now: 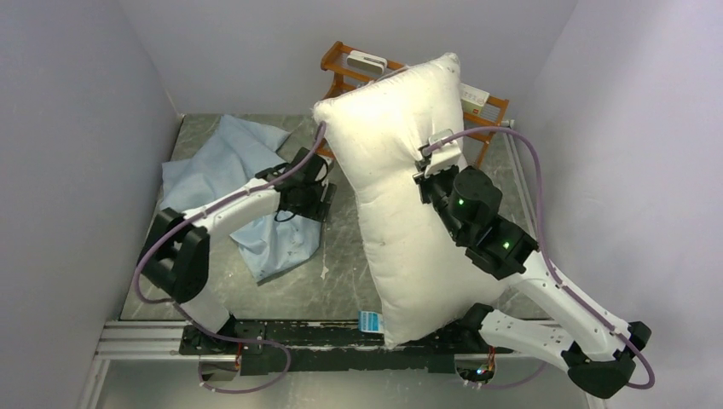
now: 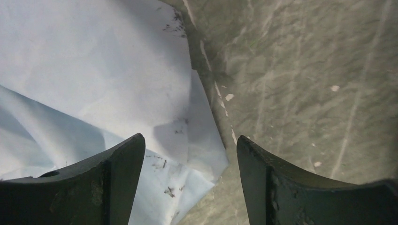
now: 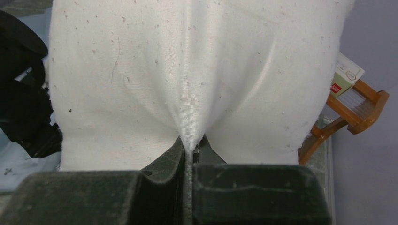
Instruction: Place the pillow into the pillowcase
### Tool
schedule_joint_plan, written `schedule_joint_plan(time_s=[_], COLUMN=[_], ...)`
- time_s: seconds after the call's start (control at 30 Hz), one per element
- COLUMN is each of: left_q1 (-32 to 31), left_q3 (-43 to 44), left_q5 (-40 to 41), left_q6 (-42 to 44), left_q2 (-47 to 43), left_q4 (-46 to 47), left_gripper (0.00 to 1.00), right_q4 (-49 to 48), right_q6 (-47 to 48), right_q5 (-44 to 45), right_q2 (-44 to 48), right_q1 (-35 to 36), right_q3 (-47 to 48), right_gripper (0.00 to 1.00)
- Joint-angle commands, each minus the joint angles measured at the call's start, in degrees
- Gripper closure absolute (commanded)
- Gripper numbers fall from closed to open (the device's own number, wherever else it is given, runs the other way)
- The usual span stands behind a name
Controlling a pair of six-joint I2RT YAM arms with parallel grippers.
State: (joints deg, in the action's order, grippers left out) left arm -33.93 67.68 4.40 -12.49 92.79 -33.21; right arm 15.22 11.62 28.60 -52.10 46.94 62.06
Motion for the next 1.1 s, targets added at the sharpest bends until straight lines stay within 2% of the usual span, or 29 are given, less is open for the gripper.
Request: schedule_joint_plan(time_s=[0.0, 0.1, 0.2, 0.37, 0.43, 0.47, 0.63, 0.8, 1.07], left_q1=[-0.38, -0.68, -0.78, -1.05, -1.04, -1.02, -0.76, 3.10, 7.68], left_q3=[-0.29, -0.65, -0.32, 1.64, 2.88, 3.42, 7.03, 10.59, 13.52], left_q5=[6.01, 7.89, 10.88, 15.54, 17.02, 17.96, 22.55, 22.05, 20.17], left_q6=[-1.44, -1.64, -1.89, -1.22, -0.03, 0.73, 3.25, 3.88, 8.07], left_q2=[3.22, 5.46, 6.60, 2.18, -0.53, -1.87, -5.75, -7.01, -9.58], left_q4=[2.73, 3.96, 3.99, 1.71, 1.07, 1.11, -0.12, -1.53, -0.45], left_gripper=[0.25, 0.29, 0.37, 0.74, 0.92, 0.95, 0.95, 0.95, 0.95], right_q4=[-5.16, -5.26, -5.34, -5.24, -5.71, -5.95, -5.65, -4.77, 1.96], right_q6=[-0.50, -0.37, -0.11, 0.59, 0.60, 0.46, -0.37, -1.32, -4.96], right_q5=[1.60, 1.77, 1.72, 0.93, 0.50, 0.19, -1.53, -4.00, -15.75], right_q2=[3.29, 3.55, 3.45, 3.31, 3.54, 3.52, 2.97, 3.10, 1.89], right_q1=[-0.17, -0.18, -0.19, -0.18, -0.18, -0.18, -0.18, -0.19, -0.18], right_q3=[0.46, 0.25, 0.34, -0.04, -0.63, -0.85, -1.22, -1.45, -0.97], right_gripper=[1.00, 1.00, 1.00, 1.00, 1.00, 1.00, 1.00, 1.00, 1.00])
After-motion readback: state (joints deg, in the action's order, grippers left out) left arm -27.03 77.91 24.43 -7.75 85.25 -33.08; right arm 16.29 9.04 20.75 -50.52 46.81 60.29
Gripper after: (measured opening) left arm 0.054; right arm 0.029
